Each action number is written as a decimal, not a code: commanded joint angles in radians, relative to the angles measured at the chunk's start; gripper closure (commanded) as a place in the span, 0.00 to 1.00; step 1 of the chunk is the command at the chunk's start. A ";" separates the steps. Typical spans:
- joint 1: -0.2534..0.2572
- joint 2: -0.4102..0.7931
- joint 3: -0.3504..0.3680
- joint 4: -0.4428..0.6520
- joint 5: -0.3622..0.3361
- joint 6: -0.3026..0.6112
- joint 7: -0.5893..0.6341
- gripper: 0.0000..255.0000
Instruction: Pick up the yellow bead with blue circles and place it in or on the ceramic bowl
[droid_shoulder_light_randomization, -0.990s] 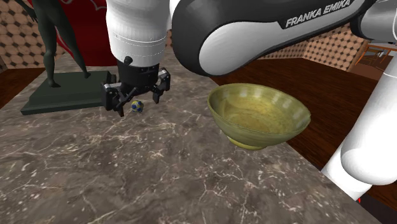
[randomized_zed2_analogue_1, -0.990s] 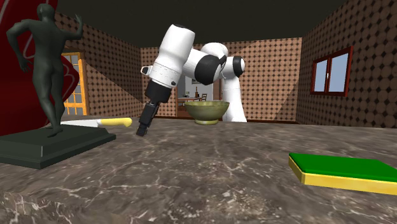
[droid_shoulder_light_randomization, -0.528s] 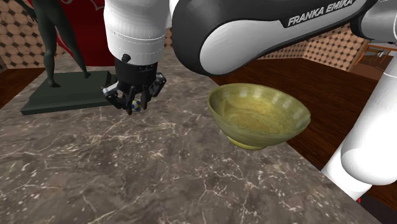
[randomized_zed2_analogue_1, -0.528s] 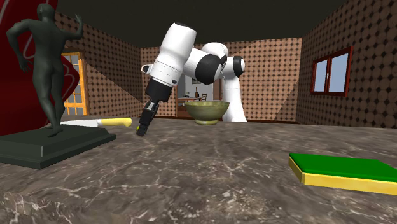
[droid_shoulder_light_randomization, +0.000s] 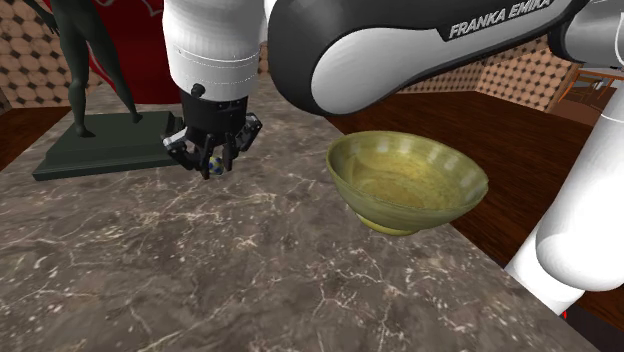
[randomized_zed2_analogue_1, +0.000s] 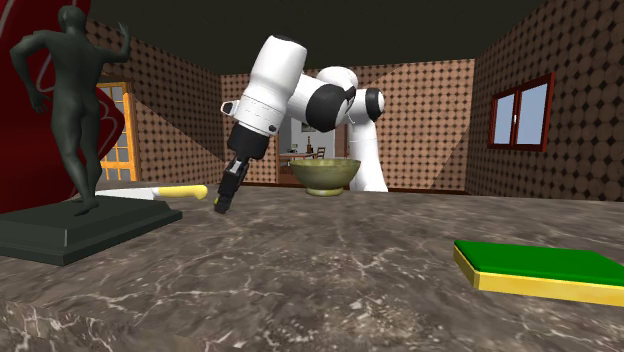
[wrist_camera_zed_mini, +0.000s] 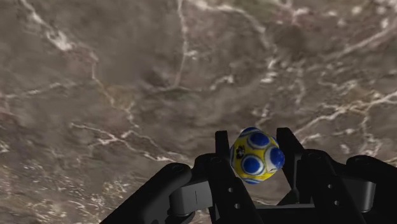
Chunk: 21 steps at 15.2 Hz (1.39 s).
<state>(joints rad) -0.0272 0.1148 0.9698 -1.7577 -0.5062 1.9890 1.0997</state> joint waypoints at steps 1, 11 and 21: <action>-0.005 -0.007 -0.001 -0.004 0.011 -0.006 -0.006 1.00; 0.007 -0.004 0.007 0.129 0.027 -0.130 -0.052 1.00; 0.047 0.040 0.014 0.299 -0.003 -0.276 -0.079 1.00</action>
<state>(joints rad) 0.0169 0.1542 0.9833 -1.4723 -0.5084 1.7265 1.0236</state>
